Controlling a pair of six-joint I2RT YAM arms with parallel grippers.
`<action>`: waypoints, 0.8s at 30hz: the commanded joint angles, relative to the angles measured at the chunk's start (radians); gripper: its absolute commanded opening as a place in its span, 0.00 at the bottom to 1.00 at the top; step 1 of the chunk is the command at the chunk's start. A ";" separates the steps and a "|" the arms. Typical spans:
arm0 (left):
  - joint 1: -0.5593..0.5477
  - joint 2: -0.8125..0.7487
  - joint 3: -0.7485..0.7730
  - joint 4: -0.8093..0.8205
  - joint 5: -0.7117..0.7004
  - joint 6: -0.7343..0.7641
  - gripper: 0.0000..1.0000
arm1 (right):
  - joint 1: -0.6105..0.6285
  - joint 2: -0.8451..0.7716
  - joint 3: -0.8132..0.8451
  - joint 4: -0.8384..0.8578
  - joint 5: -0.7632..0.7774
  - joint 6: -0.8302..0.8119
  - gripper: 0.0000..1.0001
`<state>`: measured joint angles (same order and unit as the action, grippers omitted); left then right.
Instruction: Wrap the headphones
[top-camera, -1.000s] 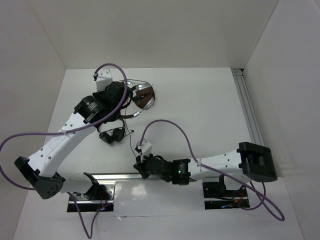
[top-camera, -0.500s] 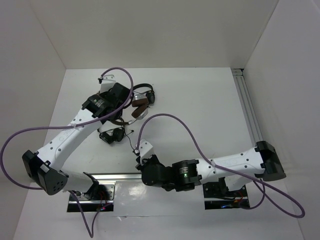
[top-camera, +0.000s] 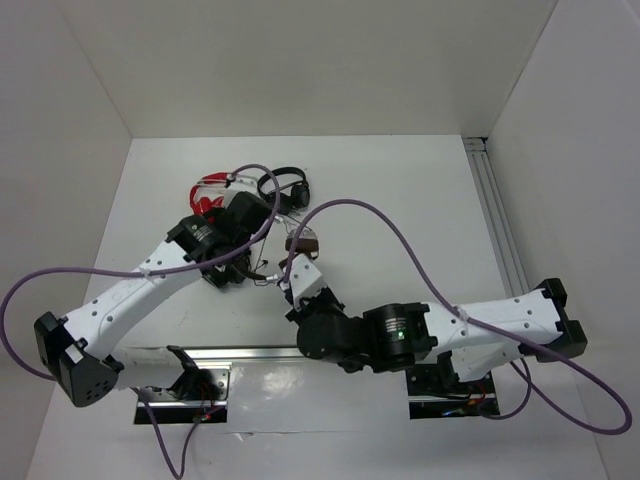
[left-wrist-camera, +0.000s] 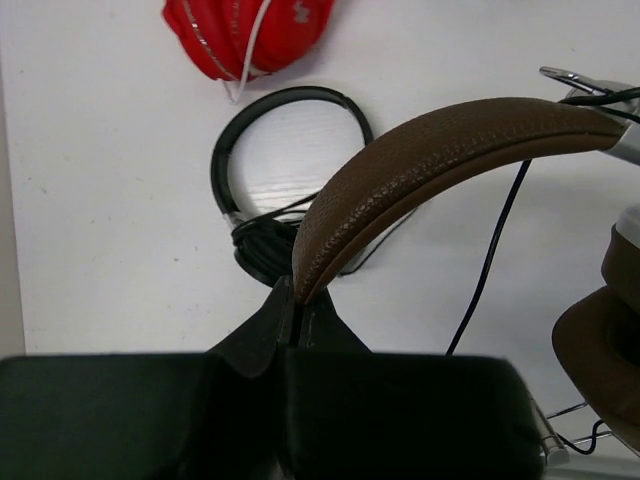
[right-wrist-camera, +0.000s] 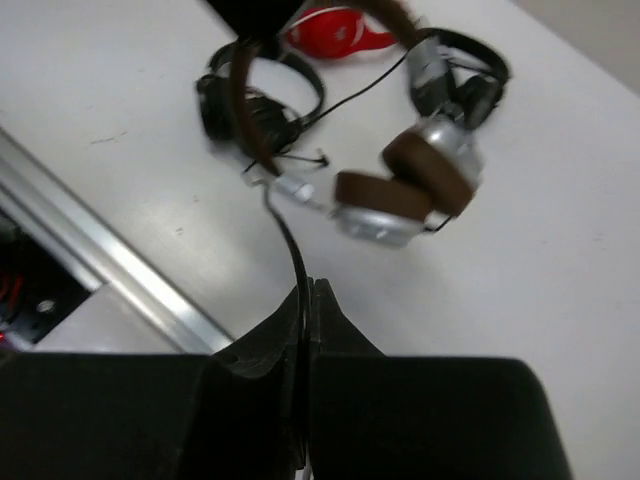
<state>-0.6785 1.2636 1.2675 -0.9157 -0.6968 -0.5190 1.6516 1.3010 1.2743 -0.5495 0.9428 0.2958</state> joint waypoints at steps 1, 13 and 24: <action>-0.056 -0.063 -0.023 0.071 0.025 0.059 0.00 | -0.096 -0.063 0.079 -0.015 0.099 -0.145 0.00; -0.246 -0.205 -0.082 -0.009 0.101 0.043 0.00 | -0.585 -0.060 0.119 0.130 -0.196 -0.429 0.00; -0.391 -0.115 -0.008 -0.097 0.198 0.059 0.00 | -0.773 -0.071 -0.012 0.290 -0.473 -0.436 0.01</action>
<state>-1.0454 1.1488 1.2133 -0.8890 -0.5766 -0.5232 0.9310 1.2594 1.2728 -0.4530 0.4904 -0.1333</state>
